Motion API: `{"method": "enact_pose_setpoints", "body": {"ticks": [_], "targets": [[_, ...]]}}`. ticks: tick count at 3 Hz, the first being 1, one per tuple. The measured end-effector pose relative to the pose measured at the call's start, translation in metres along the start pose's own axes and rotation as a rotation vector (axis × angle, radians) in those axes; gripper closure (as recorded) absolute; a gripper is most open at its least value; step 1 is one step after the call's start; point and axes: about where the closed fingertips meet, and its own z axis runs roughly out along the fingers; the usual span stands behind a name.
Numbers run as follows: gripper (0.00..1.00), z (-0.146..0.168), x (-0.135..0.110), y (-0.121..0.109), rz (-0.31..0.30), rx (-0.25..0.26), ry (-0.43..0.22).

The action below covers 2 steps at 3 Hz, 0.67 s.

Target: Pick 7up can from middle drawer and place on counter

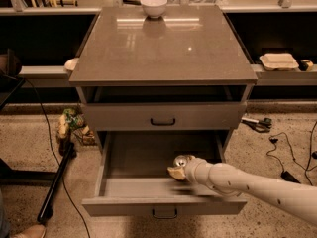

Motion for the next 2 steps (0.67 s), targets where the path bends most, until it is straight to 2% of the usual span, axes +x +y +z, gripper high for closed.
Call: {"method": "enact_pose_setpoints", "body": {"ticks": [1,2], "targets": [[0.64,-0.008,0.007,-0.007,-0.008,0.019,-0.006],[0.87,-0.036,-0.005,-0.018,-0.039,0.025,-0.051]]}}
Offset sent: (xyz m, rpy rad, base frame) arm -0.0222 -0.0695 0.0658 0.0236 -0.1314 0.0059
